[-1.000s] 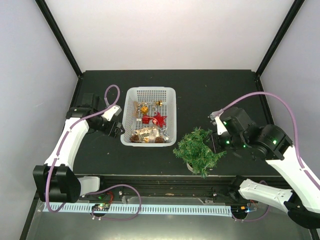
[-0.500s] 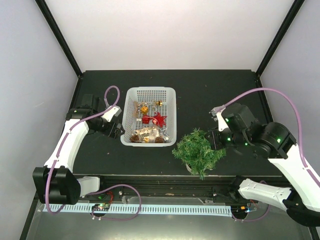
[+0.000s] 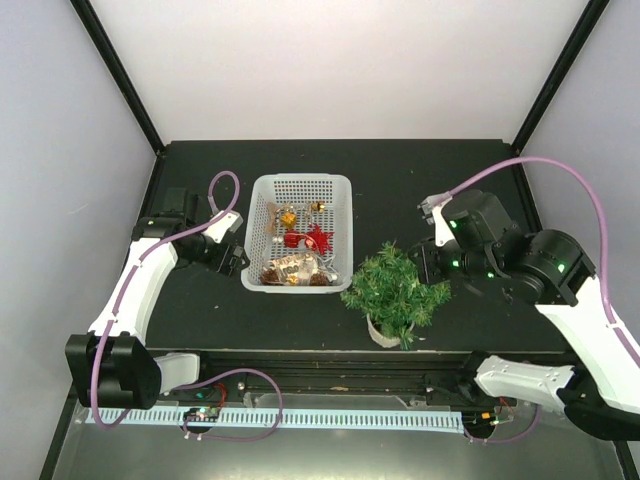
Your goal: Decorate the small christmas tree
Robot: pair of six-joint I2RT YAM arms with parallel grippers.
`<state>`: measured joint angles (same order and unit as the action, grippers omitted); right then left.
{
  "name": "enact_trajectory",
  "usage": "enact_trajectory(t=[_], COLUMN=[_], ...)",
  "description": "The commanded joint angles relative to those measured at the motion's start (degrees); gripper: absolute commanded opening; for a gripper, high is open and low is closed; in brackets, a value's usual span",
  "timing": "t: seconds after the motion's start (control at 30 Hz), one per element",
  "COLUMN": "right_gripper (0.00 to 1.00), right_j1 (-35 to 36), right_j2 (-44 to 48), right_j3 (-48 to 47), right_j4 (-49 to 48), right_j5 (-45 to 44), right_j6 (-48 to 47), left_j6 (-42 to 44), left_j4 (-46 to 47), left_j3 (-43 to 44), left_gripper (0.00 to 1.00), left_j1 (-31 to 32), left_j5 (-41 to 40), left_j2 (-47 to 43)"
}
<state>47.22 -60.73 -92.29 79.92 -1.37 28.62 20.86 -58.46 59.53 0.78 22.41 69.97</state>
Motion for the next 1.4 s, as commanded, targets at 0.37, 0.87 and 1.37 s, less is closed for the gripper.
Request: enact_trajectory(t=[0.37,0.87,1.37], right_gripper=[0.01,0.01,0.05], right_j1=[0.37,0.32,0.29], right_j2=[-10.72,-21.90,-22.40], right_j3=[-7.27,-14.94,-8.48], right_j4=[-6.23,-8.90,-6.47], right_j5=[-14.57,-16.88,-22.84], right_j6=[-3.45,-6.14,-7.92], left_j6=[-1.59,-2.39,-2.61], left_j4=[2.09,3.44,3.88], left_j3=[-0.44,-1.65,-1.95], left_gripper=[0.90,0.91,0.91], left_j1=[0.10,0.10,0.04], left_j5=[-0.84,-0.46,-0.89], left_j2=[-1.67,-2.46,-2.01])
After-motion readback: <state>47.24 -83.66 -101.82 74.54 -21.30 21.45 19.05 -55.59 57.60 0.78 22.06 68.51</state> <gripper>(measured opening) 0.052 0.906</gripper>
